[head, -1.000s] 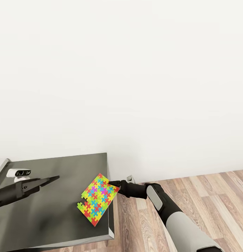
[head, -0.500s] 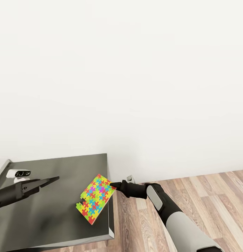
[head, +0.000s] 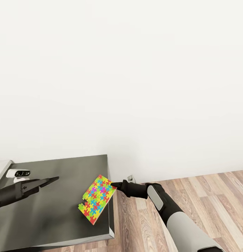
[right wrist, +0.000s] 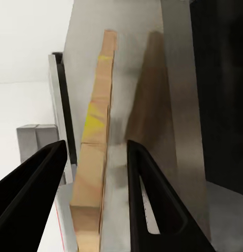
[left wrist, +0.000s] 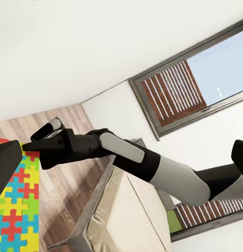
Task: Put all the toys in the child's room - the three board games (two on the bed and one on the table), the two jigsaw puzzles on the table, and the tennis ball on the table - inside the toy box on the table in the child's room.
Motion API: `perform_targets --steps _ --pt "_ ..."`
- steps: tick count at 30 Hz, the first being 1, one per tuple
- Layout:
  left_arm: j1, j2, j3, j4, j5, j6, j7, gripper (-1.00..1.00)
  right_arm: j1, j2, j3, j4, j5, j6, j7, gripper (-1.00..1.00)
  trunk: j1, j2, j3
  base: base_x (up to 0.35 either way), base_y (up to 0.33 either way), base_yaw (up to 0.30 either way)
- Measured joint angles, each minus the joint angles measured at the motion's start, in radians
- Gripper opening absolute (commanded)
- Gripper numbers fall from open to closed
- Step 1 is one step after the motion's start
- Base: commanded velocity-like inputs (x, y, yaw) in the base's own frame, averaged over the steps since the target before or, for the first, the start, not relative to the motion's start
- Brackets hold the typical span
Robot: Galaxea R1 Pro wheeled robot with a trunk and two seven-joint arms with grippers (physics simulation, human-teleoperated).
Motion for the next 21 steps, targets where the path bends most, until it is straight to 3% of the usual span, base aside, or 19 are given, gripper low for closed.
perform_targets --steps 21 --pt "-0.002 0.003 -0.019 0.002 -0.003 0.000 0.000 1.00 0.004 -0.011 -0.014 -0.005 -0.013 -0.049 0.017 -1.00 -0.081 0.147 0.066 0.000 0.000 0.000"
